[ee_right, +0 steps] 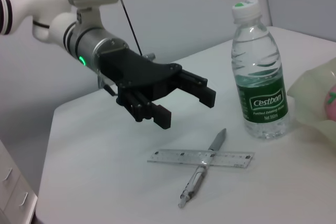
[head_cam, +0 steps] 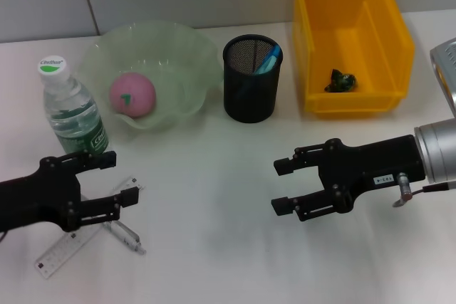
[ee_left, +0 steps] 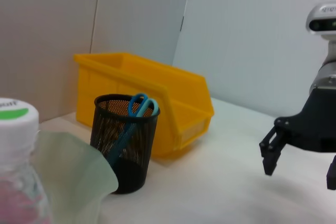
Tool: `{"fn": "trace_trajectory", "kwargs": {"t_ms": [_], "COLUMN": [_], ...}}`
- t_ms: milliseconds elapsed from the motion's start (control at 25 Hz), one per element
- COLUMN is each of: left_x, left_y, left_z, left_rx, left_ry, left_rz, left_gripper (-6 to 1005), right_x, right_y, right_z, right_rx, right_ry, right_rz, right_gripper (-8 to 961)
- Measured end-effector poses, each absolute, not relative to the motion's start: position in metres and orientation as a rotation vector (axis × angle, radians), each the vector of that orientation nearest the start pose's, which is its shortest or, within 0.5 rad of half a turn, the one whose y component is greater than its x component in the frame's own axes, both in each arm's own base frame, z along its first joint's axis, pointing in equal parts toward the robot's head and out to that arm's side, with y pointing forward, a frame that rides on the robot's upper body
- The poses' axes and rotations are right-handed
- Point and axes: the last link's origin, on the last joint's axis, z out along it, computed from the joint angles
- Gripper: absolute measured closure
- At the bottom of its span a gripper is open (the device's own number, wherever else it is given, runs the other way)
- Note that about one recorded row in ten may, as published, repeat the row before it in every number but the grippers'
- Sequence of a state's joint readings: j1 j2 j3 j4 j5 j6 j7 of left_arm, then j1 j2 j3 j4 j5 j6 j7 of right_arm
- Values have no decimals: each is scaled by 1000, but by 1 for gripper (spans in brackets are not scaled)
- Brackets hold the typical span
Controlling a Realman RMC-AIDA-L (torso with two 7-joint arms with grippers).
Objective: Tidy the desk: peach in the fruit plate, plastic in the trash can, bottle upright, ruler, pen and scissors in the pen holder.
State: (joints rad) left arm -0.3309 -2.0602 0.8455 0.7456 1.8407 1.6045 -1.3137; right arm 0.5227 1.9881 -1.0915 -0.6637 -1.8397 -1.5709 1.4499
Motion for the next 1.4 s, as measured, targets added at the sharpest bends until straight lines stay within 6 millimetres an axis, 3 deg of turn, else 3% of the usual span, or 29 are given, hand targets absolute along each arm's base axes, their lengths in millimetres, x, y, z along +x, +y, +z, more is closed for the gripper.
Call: {"fn": "trace_trajectory", "kwargs": {"t_ms": [280, 320, 360, 440, 480, 640, 760, 840, 1000, 1400], "left_x": [-267, -242, -242, -218, -218, -184, -178, -164, -153, -149], "left_y": [298, 307, 307, 314, 314, 324, 326, 332, 339, 347], "left_z": [26, 34, 34, 33, 33, 21, 18, 6, -2, -8], "left_rx": [-2777, -2835, -2835, -2880, -2880, -2917, -2921, -2897, -2849, -2768], "left_ry": [-587, -599, -599, -601, -601, -627, -634, -676, -716, -795], "left_rz": [-592, -430, -430, -246, -246, 80, 127, 324, 446, 517], "left_gripper": [215, 216, 216, 217, 217, 218, 219, 220, 221, 224], "right_x": [246, 245, 244, 241, 241, 240, 241, 241, 242, 242], "right_y": [322, 323, 324, 326, 326, 328, 328, 327, 326, 326], "right_z": [-9, -9, -9, -8, -8, -7, -6, -6, -5, -4], "right_rx": [-2993, -2994, -2995, -2996, -2996, -2994, -2999, -3003, -3011, -3022], "right_ry": [525, 523, 520, 514, 514, 519, 522, 515, 504, 482], "right_rz": [551, 552, 550, 547, 547, 534, 520, 509, 491, 454], "right_gripper": [200, 200, 200, 200, 200, 200, 200, 200, 200, 201]}}
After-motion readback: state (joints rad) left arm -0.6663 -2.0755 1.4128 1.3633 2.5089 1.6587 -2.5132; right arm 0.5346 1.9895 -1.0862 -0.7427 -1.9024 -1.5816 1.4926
